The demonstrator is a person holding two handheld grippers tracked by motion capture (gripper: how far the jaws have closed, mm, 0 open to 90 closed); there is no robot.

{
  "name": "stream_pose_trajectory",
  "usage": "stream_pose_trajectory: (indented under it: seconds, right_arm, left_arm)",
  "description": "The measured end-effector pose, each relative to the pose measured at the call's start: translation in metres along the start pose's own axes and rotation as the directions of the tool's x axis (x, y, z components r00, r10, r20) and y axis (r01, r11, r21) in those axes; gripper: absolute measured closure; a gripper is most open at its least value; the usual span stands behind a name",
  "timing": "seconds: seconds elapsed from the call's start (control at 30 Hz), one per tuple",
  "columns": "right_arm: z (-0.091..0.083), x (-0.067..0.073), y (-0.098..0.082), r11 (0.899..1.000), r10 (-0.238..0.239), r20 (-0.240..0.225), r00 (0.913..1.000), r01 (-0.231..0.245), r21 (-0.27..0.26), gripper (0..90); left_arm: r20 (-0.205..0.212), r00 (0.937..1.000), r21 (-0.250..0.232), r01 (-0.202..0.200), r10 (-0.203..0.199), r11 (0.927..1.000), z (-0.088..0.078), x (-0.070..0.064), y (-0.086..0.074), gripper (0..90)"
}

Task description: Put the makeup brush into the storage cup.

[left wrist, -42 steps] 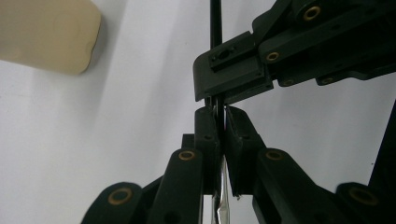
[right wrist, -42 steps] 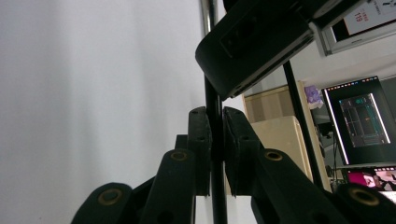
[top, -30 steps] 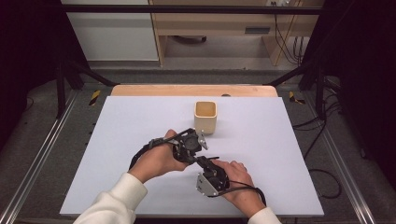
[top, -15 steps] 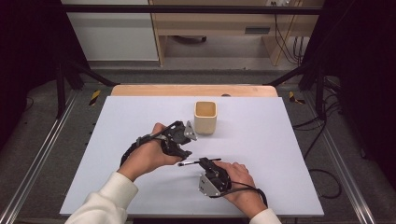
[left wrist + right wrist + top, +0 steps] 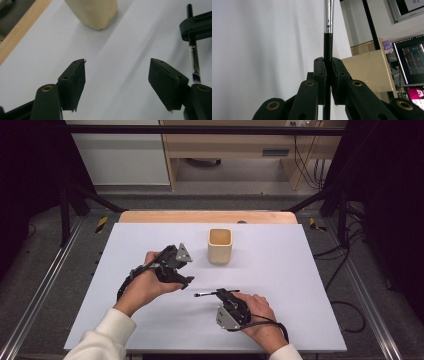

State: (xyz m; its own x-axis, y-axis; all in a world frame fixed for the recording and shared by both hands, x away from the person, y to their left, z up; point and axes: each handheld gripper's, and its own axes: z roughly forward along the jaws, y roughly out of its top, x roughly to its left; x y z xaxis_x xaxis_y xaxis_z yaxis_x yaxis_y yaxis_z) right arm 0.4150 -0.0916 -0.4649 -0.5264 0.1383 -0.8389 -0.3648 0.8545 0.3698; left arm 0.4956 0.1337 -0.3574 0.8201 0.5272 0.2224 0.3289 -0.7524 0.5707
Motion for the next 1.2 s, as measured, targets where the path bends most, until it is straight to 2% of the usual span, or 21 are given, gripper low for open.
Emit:
stream_pose_trajectory:
  seconds: [0.07,0.17,0.23,0.33,0.4,0.5,0.63,0.67,0.73,0.77,0.87,0.9,0.93,1.0,1.07,1.17,1.2]
  right_arm:
    - [0.0,0.001,-0.001,1.0,0.016,0.006,0.9999,-0.016,-0.004,83.5]
    - [-0.001,0.002,-0.003,0.999,0.046,0.01,0.9989,-0.046,0.004,83.5]
    - [-0.002,0.002,-0.004,0.998,0.058,0.018,0.9982,-0.058,0.01,83.5]
    - [-0.003,-0.004,-0.008,0.999,0.046,0.03,0.9985,-0.046,0.002,83.5]
    - [-0.005,-0.007,-0.01,0.997,0.083,0.046,0.9955,-0.083,-0.001,83.5]
    - [-0.007,-0.01,-0.013,0.995,0.101,0.056,0.9933,-0.1,-0.008,83.5]
    - [-0.008,-0.009,-0.017,0.993,0.117,0.06,0.9913,-0.117,0.002,83.5]
    - [-0.008,-0.009,-0.018,0.993,0.121,0.061,0.9909,-0.121,-0.001,83.5]
    - [-0.009,-0.01,-0.018,0.993,0.121,0.061,0.9908,-0.121,-0.006,83.5]
    - [-0.01,-0.011,-0.018,0.993,0.118,0.063,0.991,-0.118,-0.004,83.5]
    - [-0.01,-0.011,-0.019,0.99,0.142,0.066,0.9876,-0.142,-0.007,83.5]
    - [-0.009,-0.011,-0.019,0.99,0.143,0.066,0.9875,-0.143,-0.006,83.5]
    - [-0.009,-0.01,-0.02,0.988,0.153,0.061,0.9864,-0.153,-0.003,83.5]
    - [-0.01,-0.011,-0.021,0.987,0.161,0.063,0.9849,-0.161,0.0,83.5]
    - [-0.01,-0.011,-0.021,0.984,0.178,0.067,0.9817,-0.178,-0.003,83.5]
    - [-0.011,-0.012,-0.022,0.98,0.198,0.071,0.9776,-0.198,-0.005,83.5]
    - [-0.011,-0.012,-0.023,0.979,0.206,0.075,0.9757,-0.206,-0.004,83.5]
  left_arm:
    - [-0.011,0.9995,-0.025,0.03,-0.031,0.9992,-0.001,0.003,-0.006,28.9]
    - [-0.04,0.9983,-0.037,0.042,-0.043,0.9984,-0.002,0.005,-0.015,25.8]
    - [-0.063,0.9951,-0.054,0.072,-0.076,0.9959,-0.003,0.006,-0.022,24.9]
    - [-0.085,0.9897,-0.077,0.109,-0.115,0.9911,-0.003,0.004,-0.034,23.1]
    - [-0.099,0.9862,-0.091,0.123,-0.132,0.9881,-0.003,0.002,-0.042,22.2]
    - [-0.128,0.9822,-0.118,0.122,-0.137,0.9854,-0.005,0.0,-0.051,20.4]
    - [-0.129,0.9748,-0.182,0.157,-0.182,0.9706,-0.005,-0.004,-0.063,17.2]
    - [-0.135,0.9729,-0.187,0.161,-0.188,0.969,-0.005,-0.005,-0.065,15.8]
    - [-0.161,0.9676,-0.223,0.156,-0.195,0.9622,-0.007,-0.009,-0.071,14.0]
    - [-0.163,0.9648,-0.244,0.163,-0.206,0.9559,-0.007,-0.011,-0.074,13.1]
    - [-0.145,0.9593,-0.267,0.198,-0.242,0.9432,-0.006,-0.014,-0.081,11.5]
    - [-0.147,0.9548,-0.286,0.209,-0.258,0.9351,-0.004,-0.016,-0.086,11.3]
    - [-0.145,0.9538,-0.291,0.213,-0.263,0.9326,-0.003,-0.016,-0.088,10.7]
    - [-0.138,0.9479,-0.319,0.232,-0.287,0.9187,-0.003,-0.017,-0.096,10.3]
    - [-0.135,0.9452,-0.342,0.237,-0.297,0.9093,-0.003,-0.017,-0.102,10.2]
    - [-0.136,0.9344,-0.402,0.252,-0.329,0.8804,-0.002,-0.018,-0.112,9.9]
    - [-0.133,0.9337,-0.408,0.254,-0.332,0.877,-0.002,-0.018,-0.113,9.9]
